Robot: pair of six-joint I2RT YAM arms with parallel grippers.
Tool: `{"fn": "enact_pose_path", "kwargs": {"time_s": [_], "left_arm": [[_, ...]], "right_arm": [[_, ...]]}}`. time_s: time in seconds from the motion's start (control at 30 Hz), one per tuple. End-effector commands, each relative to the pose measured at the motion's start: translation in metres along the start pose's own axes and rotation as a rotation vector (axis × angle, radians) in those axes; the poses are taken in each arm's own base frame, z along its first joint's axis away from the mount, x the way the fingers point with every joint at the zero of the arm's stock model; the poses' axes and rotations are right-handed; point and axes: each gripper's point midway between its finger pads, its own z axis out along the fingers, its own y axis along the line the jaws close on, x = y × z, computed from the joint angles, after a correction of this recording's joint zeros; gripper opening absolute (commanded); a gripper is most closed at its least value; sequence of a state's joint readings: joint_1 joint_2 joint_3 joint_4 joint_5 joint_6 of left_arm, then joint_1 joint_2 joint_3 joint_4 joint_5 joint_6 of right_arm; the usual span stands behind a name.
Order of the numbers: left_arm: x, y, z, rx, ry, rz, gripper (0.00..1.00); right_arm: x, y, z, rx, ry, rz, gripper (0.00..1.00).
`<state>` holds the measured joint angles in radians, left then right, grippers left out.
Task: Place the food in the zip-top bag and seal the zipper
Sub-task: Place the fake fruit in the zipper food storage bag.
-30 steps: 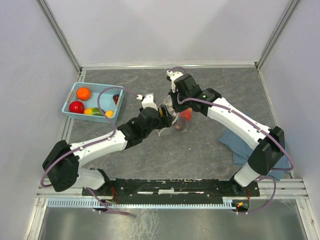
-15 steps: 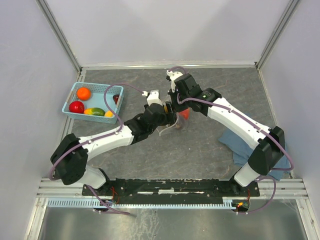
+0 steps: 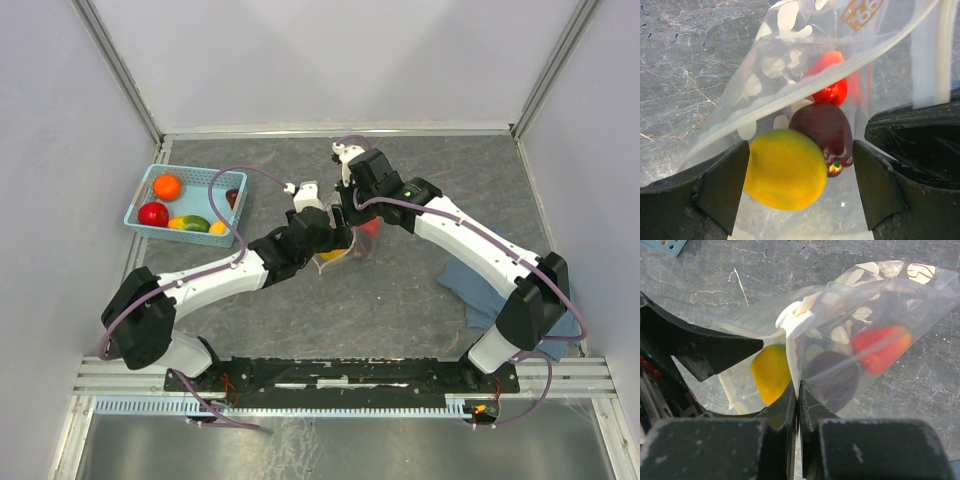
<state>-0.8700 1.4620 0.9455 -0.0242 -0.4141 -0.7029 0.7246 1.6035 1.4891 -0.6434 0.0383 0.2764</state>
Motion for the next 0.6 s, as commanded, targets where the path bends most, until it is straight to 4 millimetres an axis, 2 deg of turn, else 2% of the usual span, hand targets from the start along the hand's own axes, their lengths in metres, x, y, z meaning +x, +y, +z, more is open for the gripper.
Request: {"fn": "enact_pose_path", "kwargs": {"time_s": [0.0,0.13,0.33,0.4,0.57], "left_arm": [[-0.032,-0.017,-0.016,0.055,-0.066,-0.045,0.9],[-0.036,-0.021,-0.029,0.093,-0.059,-0.054,0.92],[-0.04,-0.031,-0.061,0.19,-0.018,-0.049,0.93],[-0.034,-0.029,-0.071,0.209,0.009,-0.057,0.93],[-0.012,-0.011,-0.094,0.218,0.065,-0.128,0.92]], "right_arm": [[-0.017,0.003,-0.01,-0.006,-0.074,0.012,0.09],[-0.016,0.002,-0.009,0.001,-0.072,0.012,0.09],[-0.016,-0.001,-0.008,0.015,-0.07,0.011,0.08],[-0.017,-0.001,-0.007,0.015,-0.072,0.01,0.08],[-0.017,-0.002,-0.008,0.021,-0.074,0.011,0.07]]}}
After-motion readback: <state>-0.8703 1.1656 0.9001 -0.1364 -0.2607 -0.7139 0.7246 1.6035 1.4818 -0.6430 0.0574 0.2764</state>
